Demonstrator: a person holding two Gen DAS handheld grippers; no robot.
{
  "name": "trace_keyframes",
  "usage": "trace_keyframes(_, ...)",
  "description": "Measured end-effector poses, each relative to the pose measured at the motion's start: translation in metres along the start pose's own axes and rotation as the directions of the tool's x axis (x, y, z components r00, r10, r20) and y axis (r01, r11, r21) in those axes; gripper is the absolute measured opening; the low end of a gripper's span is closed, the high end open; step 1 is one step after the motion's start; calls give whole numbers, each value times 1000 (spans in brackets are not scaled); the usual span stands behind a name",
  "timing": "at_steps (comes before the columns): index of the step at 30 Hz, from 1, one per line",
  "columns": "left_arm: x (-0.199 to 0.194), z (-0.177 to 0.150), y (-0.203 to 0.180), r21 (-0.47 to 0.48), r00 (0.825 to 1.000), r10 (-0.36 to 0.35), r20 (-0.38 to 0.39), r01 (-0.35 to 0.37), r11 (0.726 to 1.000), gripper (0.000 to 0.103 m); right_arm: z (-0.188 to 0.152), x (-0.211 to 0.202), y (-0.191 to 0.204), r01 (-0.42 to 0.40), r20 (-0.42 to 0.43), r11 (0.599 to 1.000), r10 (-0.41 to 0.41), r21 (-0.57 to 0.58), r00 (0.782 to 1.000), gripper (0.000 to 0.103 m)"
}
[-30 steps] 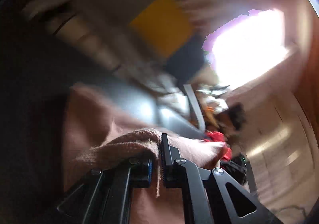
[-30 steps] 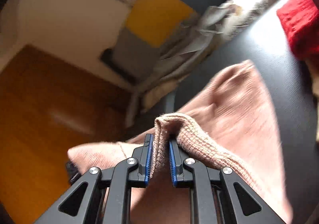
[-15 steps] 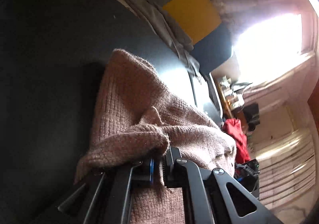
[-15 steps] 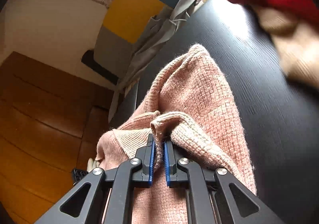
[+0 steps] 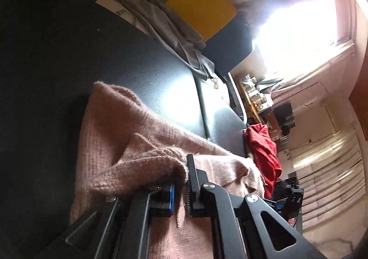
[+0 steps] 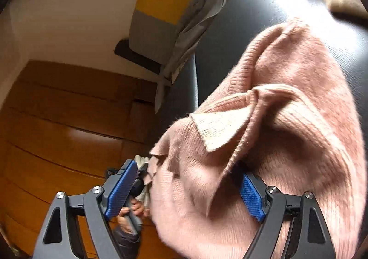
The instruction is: Fold clothes
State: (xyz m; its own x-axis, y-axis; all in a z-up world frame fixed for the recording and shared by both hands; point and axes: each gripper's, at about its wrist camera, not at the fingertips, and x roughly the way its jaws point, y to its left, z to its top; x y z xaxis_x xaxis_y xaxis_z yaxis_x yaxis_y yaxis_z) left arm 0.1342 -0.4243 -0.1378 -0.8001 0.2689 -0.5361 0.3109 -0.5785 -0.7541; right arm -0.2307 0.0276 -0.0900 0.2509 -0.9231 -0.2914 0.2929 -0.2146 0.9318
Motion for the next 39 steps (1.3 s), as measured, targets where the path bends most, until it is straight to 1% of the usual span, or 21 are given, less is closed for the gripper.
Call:
trace_keyframes(3,6,19,-2,-4,999,-40,17,40,999,6,11,-8,3,-105,81,994,104,15,991,85)
trace_keyframes(5,15,33,-4,-10,998,-51,26,52,999,6,23,-14,1,-108,154,994,104,22,983,89)
trace_keyframes(7,25,46,-4,-37,998,-63,26,64,997,6,37,-19,-8,-69,213,995,53,69,976,90)
trace_keyframes(8,30,52,-4,-50,997,-69,26,70,996,12,42,-22,-11,-50,229,995,30,83,973,90)
trace_keyframes(11,30,61,3,-132,995,-95,24,97,987,19,49,-27,-11,4,231,997,-20,72,973,90)
trace_keyframes(13,19,60,2,-108,994,-104,33,107,988,23,47,-37,1,69,229,998,-65,-7,971,90)
trace_keyframes(15,5,57,-3,-55,996,-77,39,79,995,26,44,-48,18,175,247,978,-143,-111,958,90)
trace_keyframes(17,-7,55,-3,-1,998,-27,53,27,1000,29,40,-51,29,320,267,925,-262,-203,927,90)
trace_keyframes(19,-16,53,5,24,996,45,73,-47,999,29,39,-44,32,429,261,864,-364,-263,894,88)
trace_keyframes(20,-16,50,9,28,993,97,65,-99,995,29,37,-39,30,463,243,839,-404,-286,882,80)
trace_keyframes(22,-14,45,17,25,992,119,49,-120,992,30,36,-23,23,525,201,789,-485,-319,851,61)
trace_keyframes(23,-12,42,20,23,992,123,43,-124,992,30,38,-14,18,556,181,764,-526,-327,831,57)
trace_keyframes(25,-7,35,22,34,987,156,27,-157,987,30,35,-5,9,601,147,724,-590,-338,794,38)
trace_keyframes(28,5,20,16,98,980,197,-32,-193,976,31,32,3,9,629,143,688,-626,-361,767,10)
trace_keyframes(30,9,9,10,144,975,210,-71,-199,969,31,24,-1,22,645,162,652,-642,-397,749,9)
trace_keyframes(31,7,2,7,172,972,224,-67,-210,962,31,18,-6,31,664,184,617,-659,-423,730,9)
trace_keyframes(32,5,-5,4,201,969,238,-62,-221,954,31,13,-9,35,696,205,564,-692,-444,692,9)
trace_keyframes(34,-3,-12,4,197,973,222,-60,-207,958,31,2,-14,32,762,234,444,-770,-471,593,9)
trace_keyframes(35,-8,-14,5,194,975,215,-56,-201,960,31,-2,-16,24,772,230,435,-783,-463,578,9)
trace_keyframes(37,-16,-12,5,207,970,241,-27,-230,951,31,-8,-24,8,775,219,463,-779,-430,587,9)
trace_keyframes(39,-23,-7,6,214,962,274,4,-268,939,31,-6,-30,6,768,236,507,-752,-391,616,14)
